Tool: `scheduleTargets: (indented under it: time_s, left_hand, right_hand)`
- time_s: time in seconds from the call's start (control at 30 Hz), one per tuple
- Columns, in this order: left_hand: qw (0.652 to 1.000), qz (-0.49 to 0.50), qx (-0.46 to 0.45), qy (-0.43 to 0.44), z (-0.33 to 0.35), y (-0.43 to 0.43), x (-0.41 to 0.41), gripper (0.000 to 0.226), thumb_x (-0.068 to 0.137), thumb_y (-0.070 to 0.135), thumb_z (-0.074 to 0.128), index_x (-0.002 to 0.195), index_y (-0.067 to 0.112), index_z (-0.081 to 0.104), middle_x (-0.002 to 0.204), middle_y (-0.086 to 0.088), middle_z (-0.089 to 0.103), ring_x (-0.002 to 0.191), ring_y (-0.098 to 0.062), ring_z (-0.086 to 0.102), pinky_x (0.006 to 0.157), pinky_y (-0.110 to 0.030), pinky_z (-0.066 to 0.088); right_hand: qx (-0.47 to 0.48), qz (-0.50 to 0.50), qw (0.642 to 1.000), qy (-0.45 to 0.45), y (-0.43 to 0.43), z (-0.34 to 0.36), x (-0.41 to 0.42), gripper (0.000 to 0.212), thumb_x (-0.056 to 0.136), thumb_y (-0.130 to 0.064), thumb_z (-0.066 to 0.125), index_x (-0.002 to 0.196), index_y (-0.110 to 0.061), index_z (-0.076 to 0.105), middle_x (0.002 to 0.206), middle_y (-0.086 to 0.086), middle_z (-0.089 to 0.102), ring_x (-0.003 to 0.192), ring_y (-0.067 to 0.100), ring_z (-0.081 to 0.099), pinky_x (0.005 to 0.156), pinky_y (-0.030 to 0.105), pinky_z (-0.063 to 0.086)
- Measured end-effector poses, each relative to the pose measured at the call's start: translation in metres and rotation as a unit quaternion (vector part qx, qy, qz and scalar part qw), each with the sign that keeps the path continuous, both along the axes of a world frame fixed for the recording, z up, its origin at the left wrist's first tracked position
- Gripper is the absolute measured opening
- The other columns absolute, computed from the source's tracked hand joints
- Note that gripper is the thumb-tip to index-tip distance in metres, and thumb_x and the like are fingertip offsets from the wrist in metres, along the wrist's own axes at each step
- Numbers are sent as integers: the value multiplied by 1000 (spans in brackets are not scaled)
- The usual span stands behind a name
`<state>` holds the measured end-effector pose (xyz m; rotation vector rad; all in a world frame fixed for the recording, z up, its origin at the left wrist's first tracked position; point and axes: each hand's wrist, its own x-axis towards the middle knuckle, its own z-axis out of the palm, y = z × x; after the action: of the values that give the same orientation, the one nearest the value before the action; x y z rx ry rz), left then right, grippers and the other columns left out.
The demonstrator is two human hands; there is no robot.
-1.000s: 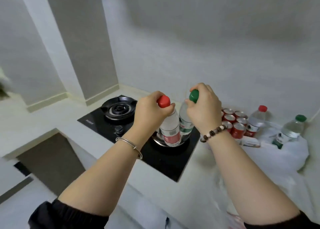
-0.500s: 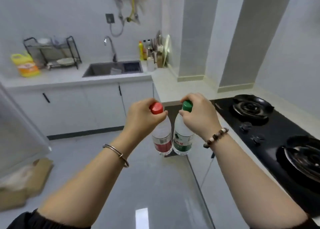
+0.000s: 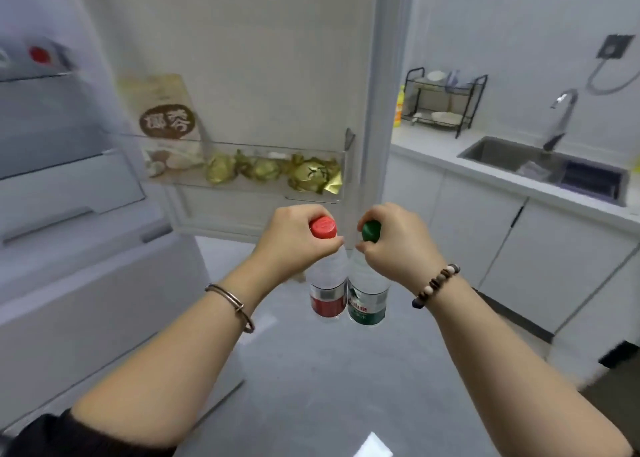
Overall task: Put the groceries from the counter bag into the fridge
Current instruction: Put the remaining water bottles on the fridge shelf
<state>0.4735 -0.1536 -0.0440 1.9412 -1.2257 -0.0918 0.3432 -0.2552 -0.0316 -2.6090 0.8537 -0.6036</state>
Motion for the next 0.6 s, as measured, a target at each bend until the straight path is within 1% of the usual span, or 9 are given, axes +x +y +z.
scheduleTargets:
  time_s: [0.07,0.17,0.23,0.3,0.37,0.43,0.5,0.6]
  left_hand:
    - [998,61,12,2,0,22,21,14,71,25,76,79,19,68,80,4,69,80,-15,64,70,-34,54]
    - [989,149,20,8,1,59,43,14,71,25,76,80,18,68,75,5,66,74,-15,61,64,-33,54]
    - [978,209,22,6,0,84,52,15,71,26,76,80,16,68,74,3,65,73,-16,61,65,-34,53]
    - [965,262,27,0,2,108,61,16,72,29,75,81,18,68,78,2,66,77,-16,61,68,-31,50]
    - [951,309,26,-13,5,130,73,15,73,30,74,81,21,66,79,4,66,79,-16,59,68,-27,47]
    - [935,353,6,-28,10,151,85,12,74,30,74,79,25,63,78,7,65,79,-15,59,68,-25,45]
    - [919,392,-27,-40,16,168,98,13,73,30,74,80,26,64,78,9,66,80,-15,60,70,-25,47]
    - [894,437,-67,-76,29,191,125,13,74,29,72,84,24,65,82,8,68,81,-16,60,74,-27,48]
  right_hand:
    - [3,65,998,0,10,0,30,16,82,-20,66,97,-19,61,98,-3,53,92,19,51,73,24,34]
    - [4,154,988,-6,31,-3,69,17,83,-21,66,99,-19,59,96,-4,52,90,17,49,73,26,36]
    - [3,207,978,-10,47,-7,91,18,82,-19,65,99,-19,58,98,-4,52,91,19,51,72,26,35]
    - [11,251,968,-17,64,-10,111,19,82,-17,65,100,-19,57,99,-3,52,90,20,53,71,27,36]
    - [23,284,958,-37,81,-12,131,18,83,-15,65,99,-17,57,99,-3,52,87,20,52,70,28,38]
    - [32,307,949,-63,96,-11,153,17,83,-12,65,97,-15,56,98,-2,52,82,20,51,67,29,39]
    - [37,324,941,-95,111,-6,177,16,83,-9,64,95,-13,55,96,-3,49,78,18,49,65,29,38]
    - [40,338,927,-160,133,5,218,18,80,-6,66,95,-11,57,97,-5,46,80,16,49,70,29,42]
